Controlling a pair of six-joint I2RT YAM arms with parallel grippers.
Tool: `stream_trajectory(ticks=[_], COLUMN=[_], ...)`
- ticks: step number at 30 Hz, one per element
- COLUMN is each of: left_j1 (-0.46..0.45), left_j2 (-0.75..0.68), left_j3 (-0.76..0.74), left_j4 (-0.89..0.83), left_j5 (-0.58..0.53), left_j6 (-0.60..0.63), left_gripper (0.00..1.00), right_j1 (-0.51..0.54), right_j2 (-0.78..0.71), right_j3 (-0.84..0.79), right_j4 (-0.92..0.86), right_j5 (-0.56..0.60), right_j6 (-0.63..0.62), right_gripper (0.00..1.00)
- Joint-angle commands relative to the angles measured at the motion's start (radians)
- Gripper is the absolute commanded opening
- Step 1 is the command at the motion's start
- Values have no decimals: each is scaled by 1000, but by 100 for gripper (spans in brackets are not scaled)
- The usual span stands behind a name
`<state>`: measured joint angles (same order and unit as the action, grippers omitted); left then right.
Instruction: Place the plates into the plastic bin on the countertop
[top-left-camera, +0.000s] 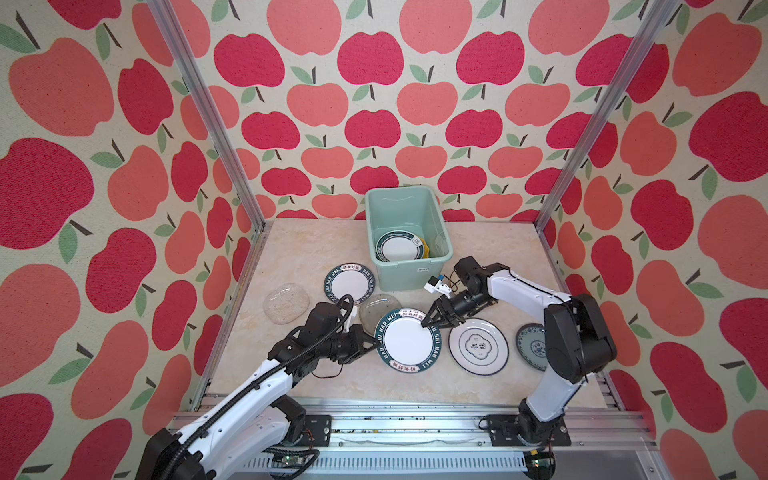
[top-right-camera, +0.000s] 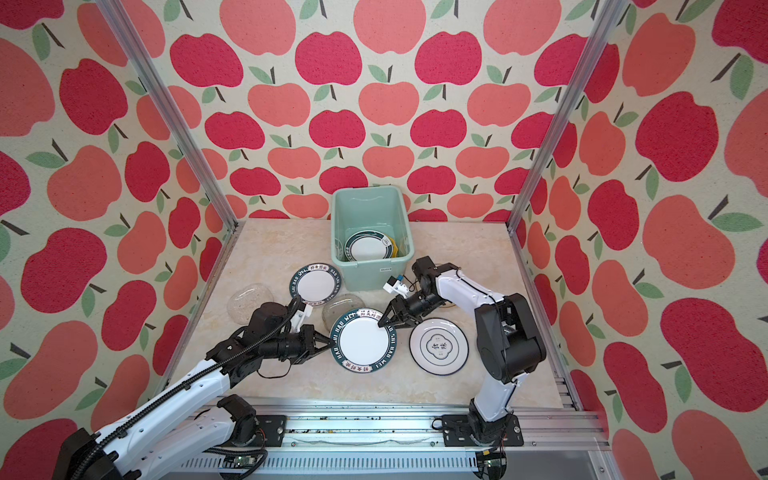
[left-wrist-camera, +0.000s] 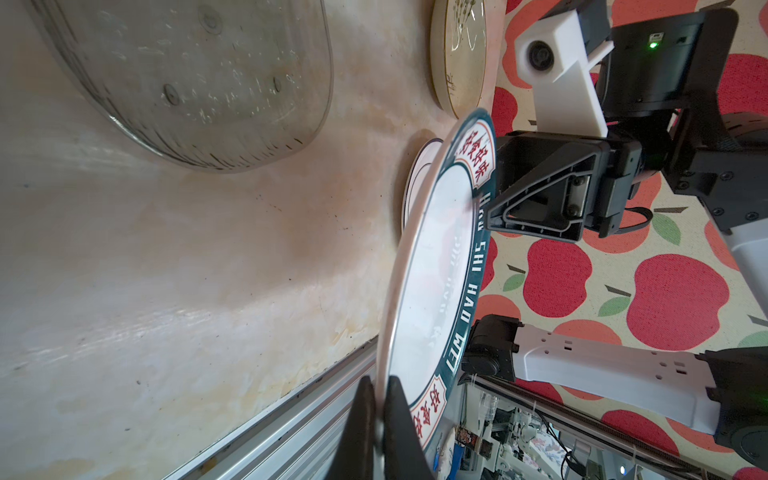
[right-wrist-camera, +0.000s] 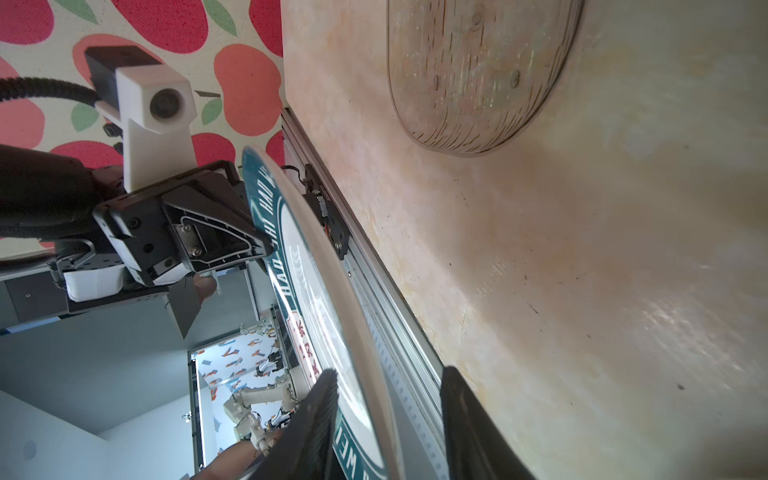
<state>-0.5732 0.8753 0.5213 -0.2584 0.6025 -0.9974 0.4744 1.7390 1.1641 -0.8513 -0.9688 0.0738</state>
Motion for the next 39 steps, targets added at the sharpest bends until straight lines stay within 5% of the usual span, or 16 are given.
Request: stream_trajectory(ticks=[1, 9, 22, 26, 31, 39], left_j1=[7, 10, -12, -35, -60, -63], left_j2=[2, 37, 106, 130, 145, 103], left_j3=[51, 96, 205, 264, 350, 472], left_j4=[13, 9, -22, -44, -79, -155], left_j5=[31, 52, 59, 37, -16, -157], left_j6=[26, 39, 67, 71, 66, 70], left_gripper=[0, 0, 0, 0, 0, 30], right_j1=[-5, -5, -7, -12, -15, -27], right_j2=[-35, -85, -243, -277, -319, -372], right_j3=[-14, -24, -49, -44, -31, 95], right_j4=[13, 33, 64, 95, 162, 172], right_j5=[-55, -82, -51, -18, -7, 98], right_j6=[-5, 21, 114, 193, 308, 452], right_gripper=[36, 20, 11, 0, 0, 0])
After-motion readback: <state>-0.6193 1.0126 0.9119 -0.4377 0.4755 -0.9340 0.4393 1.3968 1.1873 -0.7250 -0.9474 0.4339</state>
